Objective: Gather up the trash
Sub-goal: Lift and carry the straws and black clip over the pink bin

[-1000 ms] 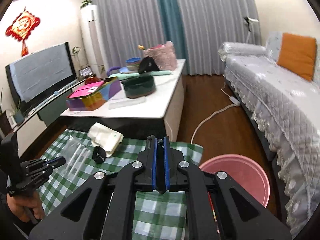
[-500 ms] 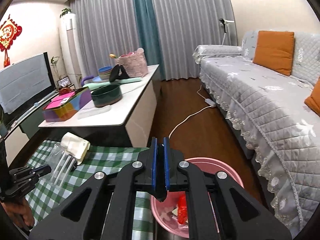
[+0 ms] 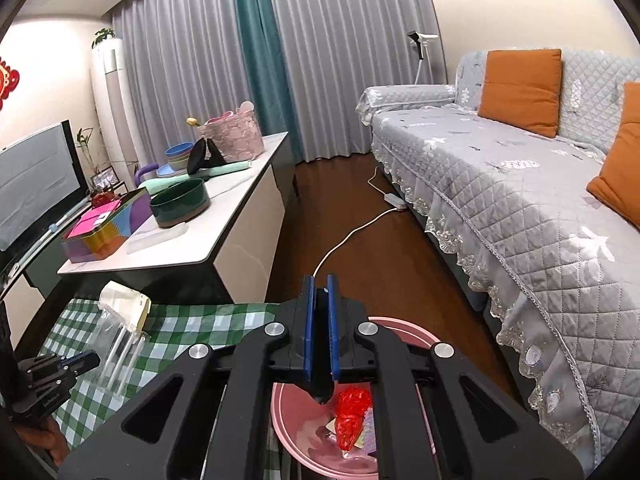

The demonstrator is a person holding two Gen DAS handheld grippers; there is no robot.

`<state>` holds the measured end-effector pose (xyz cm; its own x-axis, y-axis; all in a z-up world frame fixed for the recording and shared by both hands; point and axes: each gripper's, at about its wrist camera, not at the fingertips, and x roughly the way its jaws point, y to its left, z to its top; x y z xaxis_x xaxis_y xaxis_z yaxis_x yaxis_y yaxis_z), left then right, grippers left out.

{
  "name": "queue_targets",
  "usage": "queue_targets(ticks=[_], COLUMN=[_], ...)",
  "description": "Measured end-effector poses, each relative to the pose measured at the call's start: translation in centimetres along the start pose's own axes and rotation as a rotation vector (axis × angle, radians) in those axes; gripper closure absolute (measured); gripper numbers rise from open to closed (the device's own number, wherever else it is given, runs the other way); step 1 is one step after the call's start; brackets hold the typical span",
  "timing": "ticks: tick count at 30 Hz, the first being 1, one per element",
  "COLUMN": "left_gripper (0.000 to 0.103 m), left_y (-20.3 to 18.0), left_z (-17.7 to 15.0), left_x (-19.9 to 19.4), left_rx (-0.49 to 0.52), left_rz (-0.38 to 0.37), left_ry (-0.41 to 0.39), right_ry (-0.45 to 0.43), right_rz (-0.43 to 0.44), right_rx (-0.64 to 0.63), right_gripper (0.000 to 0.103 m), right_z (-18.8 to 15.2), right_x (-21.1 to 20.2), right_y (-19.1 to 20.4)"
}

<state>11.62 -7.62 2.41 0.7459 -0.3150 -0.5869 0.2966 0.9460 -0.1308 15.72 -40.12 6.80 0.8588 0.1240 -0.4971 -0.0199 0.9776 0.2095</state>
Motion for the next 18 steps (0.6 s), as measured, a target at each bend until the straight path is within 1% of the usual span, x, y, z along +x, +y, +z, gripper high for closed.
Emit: queue_targets(ticks=[9, 13, 18], left_gripper=[0.101, 0.101, 0.101], left_y=[-2.9, -4.9, -7.5], left_z=[2.6, 3.8, 4.8], left_x=[1.9, 3.2, 4.7], left_rx=[0.034, 0.058, 0.088], left_rz=[-0.051, -0.083, -0.127], left_ry=[-0.017, -0.019, -0.022], right_ry=[0.009, 0.009, 0.033], right_rz=[-0.034, -0.053, -0.078], right_rx=[0.011, 0.016, 0.027], right_gripper=[0.096, 0.096, 0.096], right_z=[0.2, 0.1, -0.5], right_x=[0.7, 0.9, 1.7], right_y=[-1.0, -1.8, -3.1])
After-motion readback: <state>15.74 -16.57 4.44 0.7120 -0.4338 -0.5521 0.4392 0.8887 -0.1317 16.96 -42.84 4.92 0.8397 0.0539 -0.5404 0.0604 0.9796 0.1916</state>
